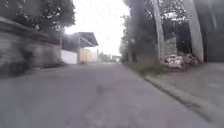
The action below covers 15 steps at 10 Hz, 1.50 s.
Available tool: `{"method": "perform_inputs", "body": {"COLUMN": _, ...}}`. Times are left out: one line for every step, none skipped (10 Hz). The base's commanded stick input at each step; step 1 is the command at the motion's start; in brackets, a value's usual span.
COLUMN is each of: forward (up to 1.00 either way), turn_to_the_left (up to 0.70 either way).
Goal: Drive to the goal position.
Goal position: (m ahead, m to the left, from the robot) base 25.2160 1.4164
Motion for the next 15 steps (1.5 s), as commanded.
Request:
{"method": "perform_inputs", "body": {"forward": 1.00, "turn_to_the_left": 0.00}}
{"method": "perform_inputs", "body": {"forward": 1.00, "turn_to_the_left": 0.00}}
{"method": "perform_inputs", "body": {"forward": 1.00, "turn_to_the_left": 0.00}}
{"method": "perform_inputs", "body": {"forward": 1.00, "turn_to_the_left": -0.14}}
{"method": "perform_inputs", "body": {"forward": 1.00, "turn_to_the_left": -0.30}}
{"method": "perform_inputs", "body": {"forward": 1.00, "turn_to_the_left": -0.40}}
{"method": "perform_inputs", "body": {"forward": 1.00, "turn_to_the_left": -0.40}}
{"method": "perform_inputs", "body": {"forward": 1.00, "turn_to_the_left": -0.34}}
{"method": "perform_inputs", "body": {"forward": 1.00, "turn_to_the_left": 0.00}}
{"method": "perform_inputs", "body": {"forward": 1.00, "turn_to_the_left": 0.00}}
{"method": "perform_inputs", "body": {"forward": 1.00, "turn_to_the_left": 0.00}}
{"method": "perform_inputs", "body": {"forward": 1.00, "turn_to_the_left": 0.00}}
{"method": "perform_inputs", "body": {"forward": 1.00, "turn_to_the_left": 0.00}}
{"method": "perform_inputs", "body": {"forward": 1.00, "turn_to_the_left": 0.00}}
{"method": "perform_inputs", "body": {"forward": 1.00, "turn_to_the_left": 0.00}}
